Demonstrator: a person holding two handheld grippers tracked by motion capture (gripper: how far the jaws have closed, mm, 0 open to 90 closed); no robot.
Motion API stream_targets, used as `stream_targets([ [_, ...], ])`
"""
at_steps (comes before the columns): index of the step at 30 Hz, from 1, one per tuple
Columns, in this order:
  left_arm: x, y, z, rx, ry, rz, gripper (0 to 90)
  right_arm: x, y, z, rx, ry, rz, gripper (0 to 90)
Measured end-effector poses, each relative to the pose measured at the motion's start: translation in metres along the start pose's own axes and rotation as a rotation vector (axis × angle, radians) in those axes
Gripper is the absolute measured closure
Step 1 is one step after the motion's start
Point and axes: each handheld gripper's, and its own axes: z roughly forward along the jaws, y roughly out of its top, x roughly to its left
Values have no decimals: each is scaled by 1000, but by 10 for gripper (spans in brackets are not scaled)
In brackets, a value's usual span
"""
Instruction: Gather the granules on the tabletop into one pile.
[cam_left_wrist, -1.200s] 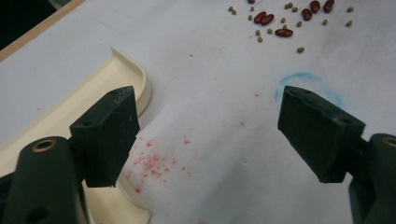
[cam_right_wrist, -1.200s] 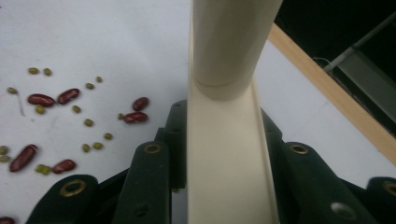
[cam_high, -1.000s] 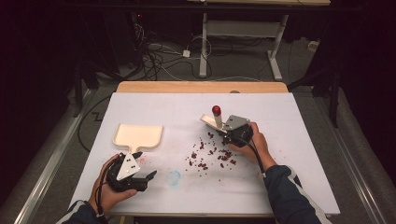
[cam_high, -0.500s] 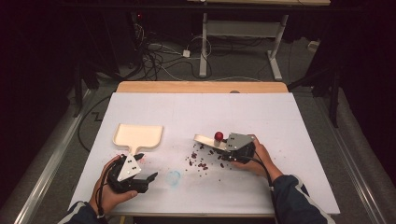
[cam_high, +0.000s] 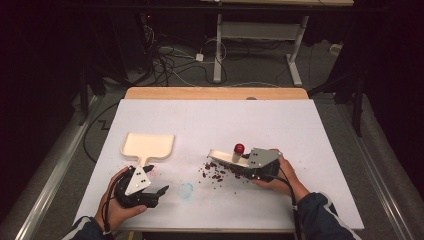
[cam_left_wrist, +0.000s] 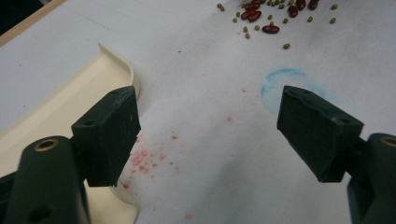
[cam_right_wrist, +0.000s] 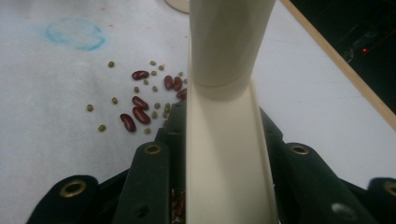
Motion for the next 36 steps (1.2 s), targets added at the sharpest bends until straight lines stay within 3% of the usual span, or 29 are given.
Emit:
stream_targets([
  [3, 0, 0, 0, 1, 1, 0, 206, -2, 1, -4, -5, -19, 3, 674],
  [8, 0, 0, 1, 3, 0, -3, 206, -14, 4, -12, -34, -79, 62, 674],
  [10, 0, 1, 1, 5, -2, -1, 206, -16, 5, -11, -32, -87, 65, 674],
  [13, 1, 2, 2, 3, -1, -9, 206, -25, 9, 1, -24, -110, 77, 675],
  [16, 3, 1, 3, 1, -1, -24, 206, -36, 14, 30, -2, -130, 68, 675],
  [19, 4, 0, 4, 13, -14, -38, 206, -38, 14, 43, 11, -121, 66, 674],
  [20, 4, 0, 5, 7, -9, -34, 206, -38, 16, 56, 26, -112, 50, 675],
  [22, 4, 0, 4, 5, 1, -29, 206, -37, 19, 63, 20, -93, 40, 675],
  [24, 3, 0, 2, -2, 10, -34, 206, -34, 21, 66, 20, -83, 32, 674],
  [26, 3, -1, 1, -1, 16, -34, 207, -25, 23, 69, 17, -27, 1, 673],
  [27, 3, -2, 0, -1, 18, -33, 207, -25, 23, 69, 17, -27, 1, 673],
  [30, 3, -2, 0, -1, 17, -33, 207, -17, 22, 63, -2, 4, -22, 673],
  [31, 3, -2, 0, 0, 17, -32, 207, -12, 19, 57, -24, 48, -36, 671],
  [32, 2, -2, 0, 10, 9, -38, 207, -12, 19, 57, -24, 48, -36, 671],
  [36, 0, -2, 1, 17, 8, -9, 206, -2, 15, 43, -28, 113, -75, 669],
])
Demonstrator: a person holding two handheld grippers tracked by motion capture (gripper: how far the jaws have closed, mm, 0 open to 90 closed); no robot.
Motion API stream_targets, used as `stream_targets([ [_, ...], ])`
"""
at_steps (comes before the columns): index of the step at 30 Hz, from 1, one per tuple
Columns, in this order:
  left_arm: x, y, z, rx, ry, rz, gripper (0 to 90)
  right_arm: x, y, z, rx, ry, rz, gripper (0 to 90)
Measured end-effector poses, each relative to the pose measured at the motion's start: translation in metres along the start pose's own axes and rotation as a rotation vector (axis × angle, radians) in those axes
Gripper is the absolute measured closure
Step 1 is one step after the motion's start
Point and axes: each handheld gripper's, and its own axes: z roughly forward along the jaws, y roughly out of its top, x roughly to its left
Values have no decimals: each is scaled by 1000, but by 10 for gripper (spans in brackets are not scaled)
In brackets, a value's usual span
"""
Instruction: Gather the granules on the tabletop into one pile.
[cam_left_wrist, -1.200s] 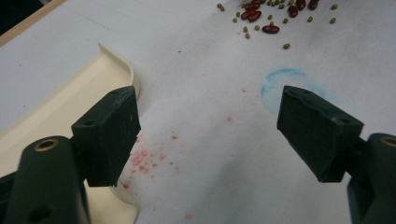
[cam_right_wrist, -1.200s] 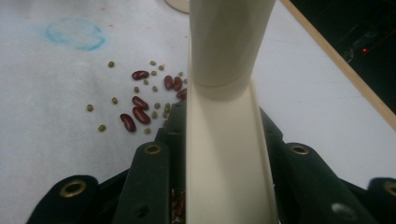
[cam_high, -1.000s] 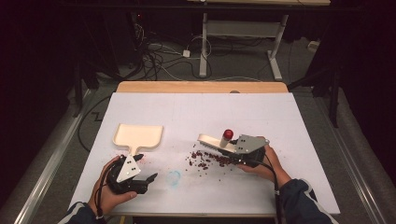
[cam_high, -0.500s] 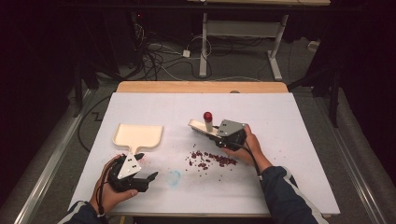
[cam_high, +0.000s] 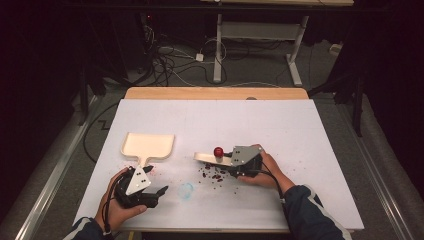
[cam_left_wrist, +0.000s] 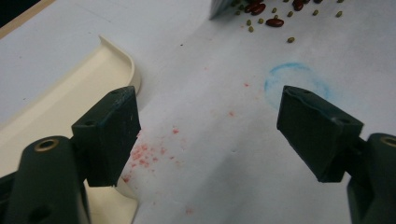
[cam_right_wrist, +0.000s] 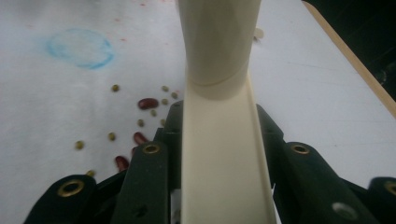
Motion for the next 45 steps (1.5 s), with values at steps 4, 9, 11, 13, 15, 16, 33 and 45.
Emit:
stream_targets([
  [4, 0, 0, 1, 6, -10, 6, 207, 1, -1, -11, -16, 2, -1, 673],
  [9, -1, 1, 2, 9, -15, 13, 206, -3, 3, -21, -22, -64, 17, 674],
  [11, -1, 1, 1, 5, -15, 12, 206, -4, 9, -29, -51, -97, 54, 674],
  [13, 0, 1, 0, 2, -11, 12, 206, -2, 13, -32, -53, -112, 60, 674],
  [15, 1, 0, -2, -6, -3, 8, 206, 0, 21, -38, -67, -110, 116, 674],
  [16, 2, 0, -4, -12, 1, 4, 206, 4, 27, -42, -77, -105, 160, 674],
  [33, 11, -2, -15, -52, 52, -30, 206, 79, 48, -1, -5, 55, 439, 674],
  [45, 8, -2, -11, -37, 33, -19, 206, 54, 27, -11, 35, -119, 557, 673],
])
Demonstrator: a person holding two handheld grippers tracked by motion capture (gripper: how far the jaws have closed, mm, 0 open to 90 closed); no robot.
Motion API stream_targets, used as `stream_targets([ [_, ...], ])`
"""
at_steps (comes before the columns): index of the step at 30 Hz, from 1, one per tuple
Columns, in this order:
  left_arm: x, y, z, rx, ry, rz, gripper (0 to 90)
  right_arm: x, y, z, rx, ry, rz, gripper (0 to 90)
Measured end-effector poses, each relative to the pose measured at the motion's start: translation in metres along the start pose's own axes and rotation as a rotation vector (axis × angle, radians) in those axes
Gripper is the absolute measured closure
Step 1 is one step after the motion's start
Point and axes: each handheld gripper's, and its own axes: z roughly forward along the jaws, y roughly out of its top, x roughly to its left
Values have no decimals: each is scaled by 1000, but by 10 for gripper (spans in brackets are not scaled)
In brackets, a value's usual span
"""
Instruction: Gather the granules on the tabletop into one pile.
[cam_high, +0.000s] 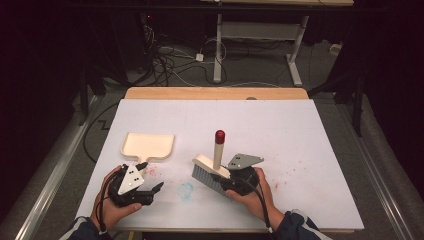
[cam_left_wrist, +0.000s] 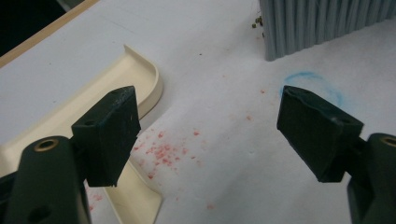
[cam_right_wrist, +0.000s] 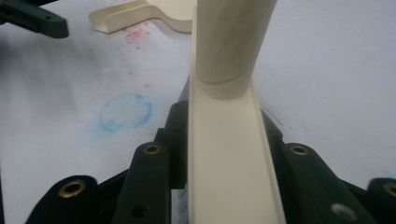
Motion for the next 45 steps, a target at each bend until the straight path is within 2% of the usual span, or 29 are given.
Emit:
stream_targets([
  [6, 0, 0, 0, -1, -2, 0, 206, -7, 0, -9, 7, -65, 32, 673],
  [10, -1, 0, 0, 1, -3, 0, 206, -7, 2, -15, -14, -73, 36, 674],
  [15, -1, 1, 1, 2, -2, -3, 206, 2, 10, -15, -59, -77, 52, 673],
  [19, -1, 1, 3, 6, -4, -4, 206, 12, 16, -5, -99, -77, 99, 673],
  [24, -1, 1, 3, 12, -11, -4, 206, 26, 21, 20, -140, -87, 163, 673],
  [27, -1, 0, 4, 12, -14, -7, 206, 29, 20, 35, -128, -112, 203, 673],
  [30, -1, 0, 4, 15, -20, -8, 206, 26, 17, 43, -124, -189, 213, 673],
  [32, -1, 0, 5, 18, -24, -5, 206, 18, 15, 40, -116, -206, 231, 673],
  [34, -2, 0, 5, 24, -26, 1, 206, 11, 10, 35, -104, -222, 274, 670],
  [37, -2, 0, 7, 37, -31, 9, 206, 3, 2, 26, -87, -222, 319, 667],
  [45, -3, 0, 9, 53, -31, 22, 206, -9, -9, -3, -81, -235, 367, 671],
])
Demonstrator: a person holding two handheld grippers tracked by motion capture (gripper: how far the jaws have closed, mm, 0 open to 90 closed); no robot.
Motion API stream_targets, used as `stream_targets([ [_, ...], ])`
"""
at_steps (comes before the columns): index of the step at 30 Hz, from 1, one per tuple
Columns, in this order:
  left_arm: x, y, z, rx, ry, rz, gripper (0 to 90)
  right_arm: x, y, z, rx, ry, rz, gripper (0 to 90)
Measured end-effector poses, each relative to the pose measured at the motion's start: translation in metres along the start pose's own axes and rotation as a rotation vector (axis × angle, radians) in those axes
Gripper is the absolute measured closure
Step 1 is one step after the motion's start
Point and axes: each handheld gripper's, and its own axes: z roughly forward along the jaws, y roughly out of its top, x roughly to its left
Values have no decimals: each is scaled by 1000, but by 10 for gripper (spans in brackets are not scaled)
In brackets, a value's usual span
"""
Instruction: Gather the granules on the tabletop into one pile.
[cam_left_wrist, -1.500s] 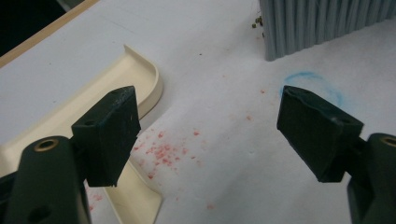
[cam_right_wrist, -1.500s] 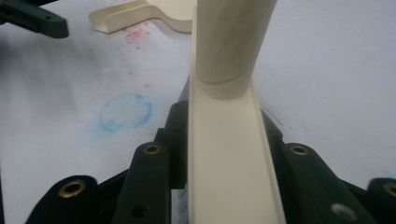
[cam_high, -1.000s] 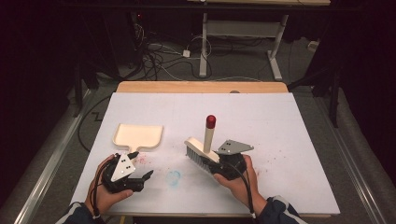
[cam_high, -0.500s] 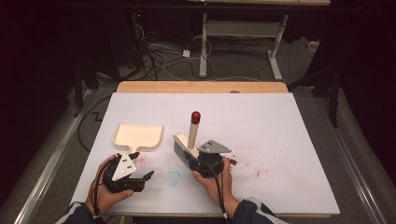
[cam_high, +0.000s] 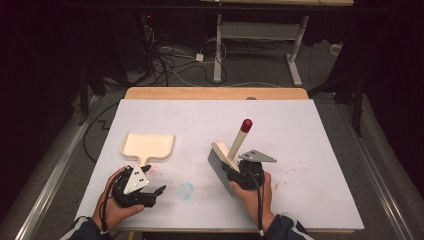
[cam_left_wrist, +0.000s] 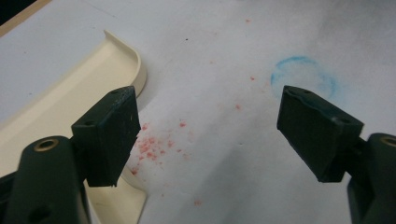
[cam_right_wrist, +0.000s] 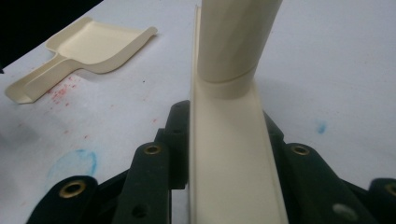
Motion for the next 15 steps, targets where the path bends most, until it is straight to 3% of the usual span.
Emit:
stream_targets([
  [7, -1, 1, 0, 8, 2, 11, 205, -3, 2, -14, -1, 39, -48, 672],
  [12, 0, 0, 1, 14, 2, 13, 205, -7, 15, -35, -16, 134, -181, 672],
  [15, -1, 0, 1, 15, 5, 15, 205, -13, 18, -51, -34, 226, -320, 672],
])
